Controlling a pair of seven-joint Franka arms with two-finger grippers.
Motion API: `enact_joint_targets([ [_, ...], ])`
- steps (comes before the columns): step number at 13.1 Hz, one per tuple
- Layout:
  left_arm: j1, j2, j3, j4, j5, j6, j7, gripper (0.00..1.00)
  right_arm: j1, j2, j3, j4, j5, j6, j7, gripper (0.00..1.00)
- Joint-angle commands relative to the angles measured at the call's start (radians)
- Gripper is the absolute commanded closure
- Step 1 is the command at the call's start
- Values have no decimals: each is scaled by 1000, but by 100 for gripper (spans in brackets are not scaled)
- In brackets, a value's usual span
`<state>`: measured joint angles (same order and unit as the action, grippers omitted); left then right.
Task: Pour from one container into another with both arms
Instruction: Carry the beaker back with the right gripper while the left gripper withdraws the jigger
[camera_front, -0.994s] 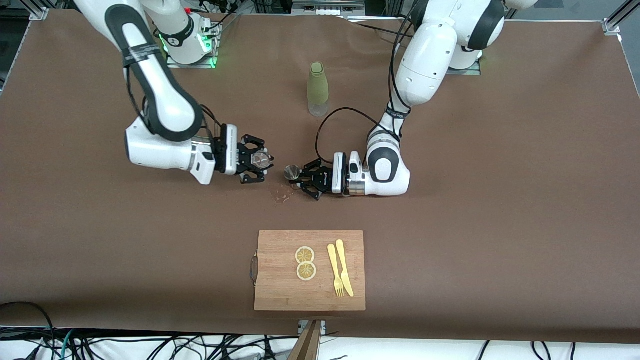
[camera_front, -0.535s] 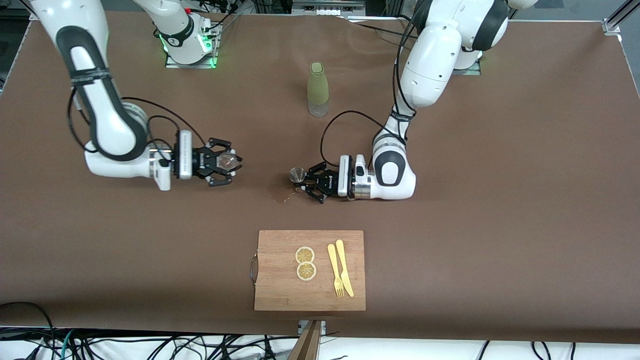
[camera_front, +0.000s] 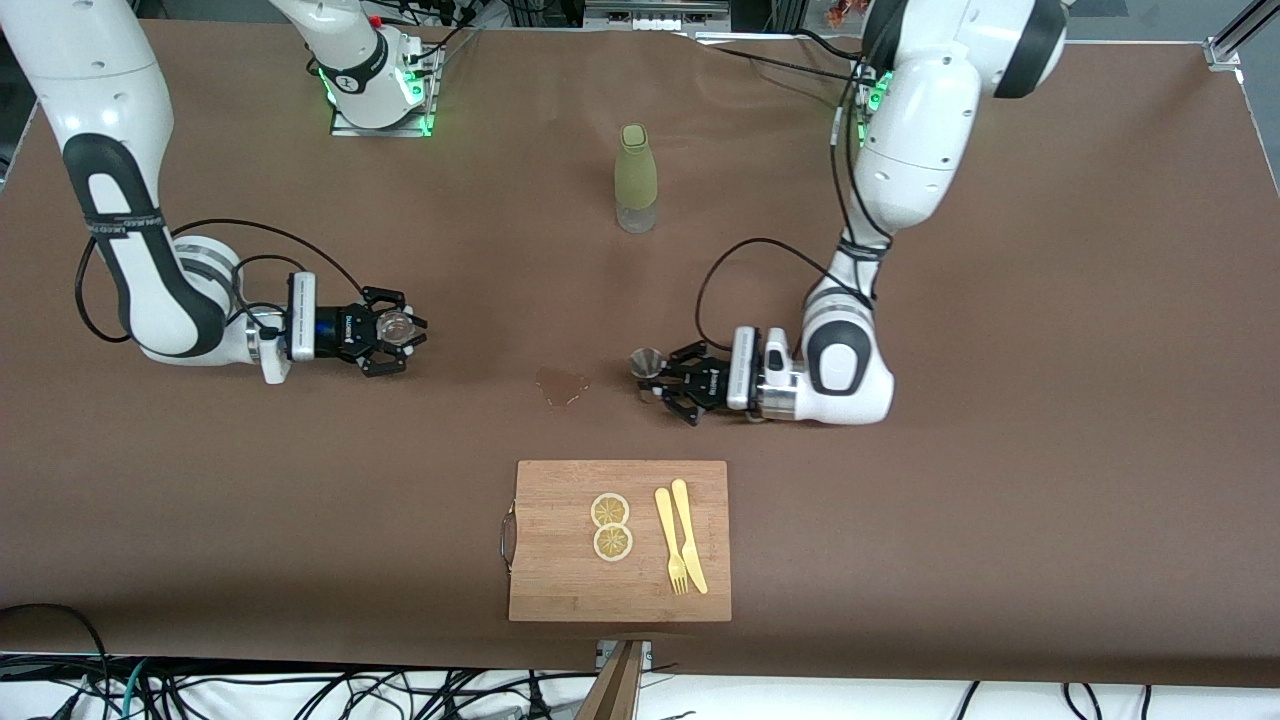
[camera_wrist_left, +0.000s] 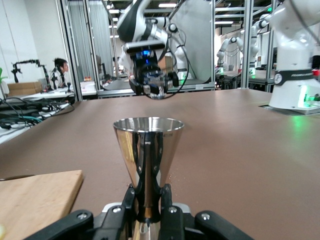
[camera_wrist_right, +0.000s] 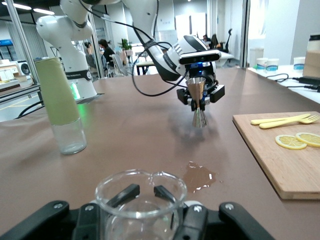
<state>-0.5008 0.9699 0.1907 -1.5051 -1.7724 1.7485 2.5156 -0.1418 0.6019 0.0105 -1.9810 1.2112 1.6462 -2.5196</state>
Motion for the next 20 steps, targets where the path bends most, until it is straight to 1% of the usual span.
enact_joint_targets([
  [1,82,-69,-8,-73,111,-52,58,100,-24,65,-47,48,-12,-110,-83,76],
  [3,158,-126,-8,-105,239,-70,60,100,-44,90,-70,53,-12,-112,-151,76],
  [5,227,-146,-7,-135,266,-136,90,100,-51,114,-102,53,-16,-106,-185,75],
  [6,249,-146,12,-135,269,-186,103,100,-61,119,-113,54,-22,-103,-198,75],
  [8,271,-146,81,-133,307,-282,114,100,-67,130,-135,67,-22,-80,-203,75],
  [10,327,-146,85,-133,355,-345,140,100,-67,151,-135,80,-18,-43,-219,75],
  [13,430,-146,90,-135,435,-408,186,100,-67,170,-132,91,-18,-40,-241,75],
  [15,507,-146,93,-135,500,-444,189,100,-68,222,-132,120,-13,-39,-266,75],
  [18,611,-137,93,-133,567,-489,213,100,-62,246,-122,129,31,-26,-280,75],
  [19,629,-132,93,-133,577,-491,224,100,-59,251,-107,146,53,-26,-284,72],
  [20,646,-129,93,-133,579,-491,248,100,-58,262,-104,148,54,-26,-295,71],
])
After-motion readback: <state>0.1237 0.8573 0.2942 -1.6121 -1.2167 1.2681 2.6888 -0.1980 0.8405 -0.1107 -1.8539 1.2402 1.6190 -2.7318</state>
